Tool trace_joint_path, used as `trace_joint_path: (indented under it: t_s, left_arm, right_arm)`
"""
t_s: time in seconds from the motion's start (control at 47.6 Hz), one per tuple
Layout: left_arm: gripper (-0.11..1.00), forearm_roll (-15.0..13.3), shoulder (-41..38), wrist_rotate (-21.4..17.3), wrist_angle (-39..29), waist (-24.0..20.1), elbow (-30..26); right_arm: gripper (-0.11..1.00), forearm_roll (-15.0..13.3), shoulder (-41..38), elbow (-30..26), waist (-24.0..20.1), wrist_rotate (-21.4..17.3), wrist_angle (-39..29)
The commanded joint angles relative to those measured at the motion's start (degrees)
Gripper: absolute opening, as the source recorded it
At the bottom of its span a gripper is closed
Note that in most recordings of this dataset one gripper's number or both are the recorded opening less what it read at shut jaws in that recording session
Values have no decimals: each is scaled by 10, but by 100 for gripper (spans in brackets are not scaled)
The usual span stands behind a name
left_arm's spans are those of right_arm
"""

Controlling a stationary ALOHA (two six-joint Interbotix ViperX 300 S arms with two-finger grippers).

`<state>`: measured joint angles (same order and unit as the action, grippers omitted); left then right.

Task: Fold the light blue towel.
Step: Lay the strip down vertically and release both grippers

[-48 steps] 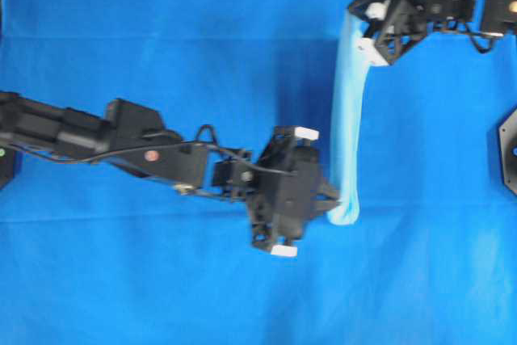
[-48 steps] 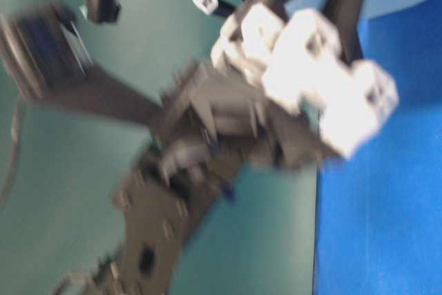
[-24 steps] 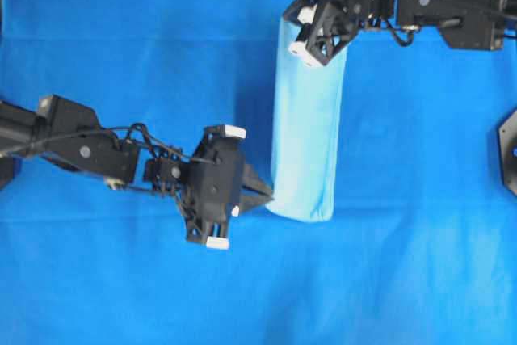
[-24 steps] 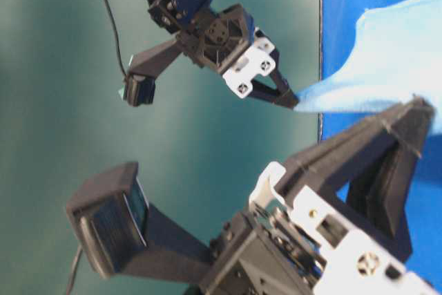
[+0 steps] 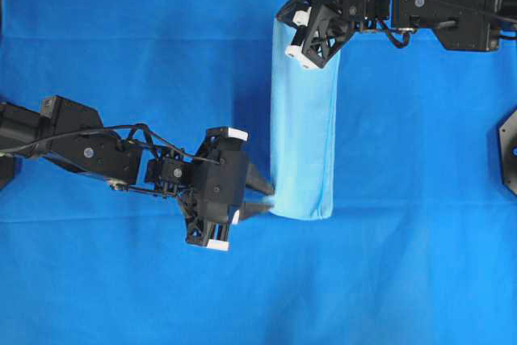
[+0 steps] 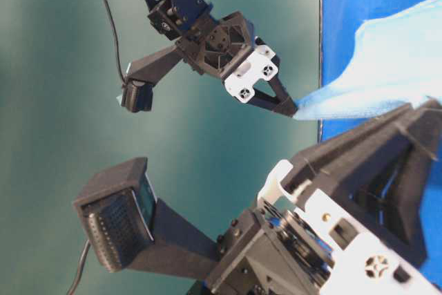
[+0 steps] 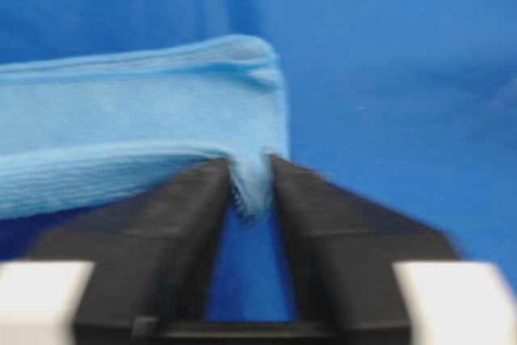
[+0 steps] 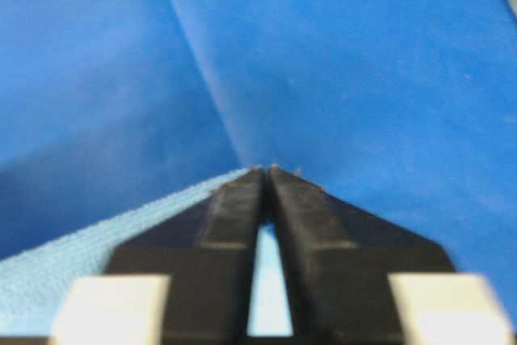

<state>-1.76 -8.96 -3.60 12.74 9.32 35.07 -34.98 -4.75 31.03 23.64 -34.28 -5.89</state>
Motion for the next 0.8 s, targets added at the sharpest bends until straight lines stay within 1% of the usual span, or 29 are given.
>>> trace_joint_path:
  t_s: [0.0, 0.021, 0.084, 0.126, 0.168, 0.189, 0.21, 0.294, 0.462, 0.651, 0.777]
  left_arm:
    - [37, 1, 10, -2, 2, 2, -11]
    - [45, 1, 11, -2, 0, 2, -11]
    - [64, 1, 17, -3, -8, 2, -12]
    - [74, 1, 22, -3, -16, 2, -12]
    - [82, 1, 29, -3, -26, 2, -13]
    - [86, 1, 34, -3, -34, 2, -14]
    - [87, 1, 38, -3, -40, 2, -14]
    - [85, 1, 54, -3, -63, 2, -16]
    - [79, 1, 109, -3, -130, 2, -15]
    - [77, 2, 183, -11, -156, 0, -4]
    - [77, 2, 228, -20, -156, -19, 19]
  right_arm:
    - [24, -2, 8, -7, 1, 3, 5]
    - [32, -3, 8, -6, 0, 4, 4]
    - [51, -3, 8, -6, -3, 8, 2]
    - [61, -3, 8, -5, -4, 10, 1]
    - [67, -3, 9, -4, -4, 11, 0]
    - [69, -3, 10, -4, -4, 12, 0]
    - [68, -3, 11, -3, -5, 12, 1]
    - [64, -3, 17, 4, -8, 13, 0]
    - [64, -3, 60, 30, -25, 12, -6]
    - [64, -1, 158, 97, -69, 6, -8]
    - [64, 5, 238, 153, -96, -1, -3]
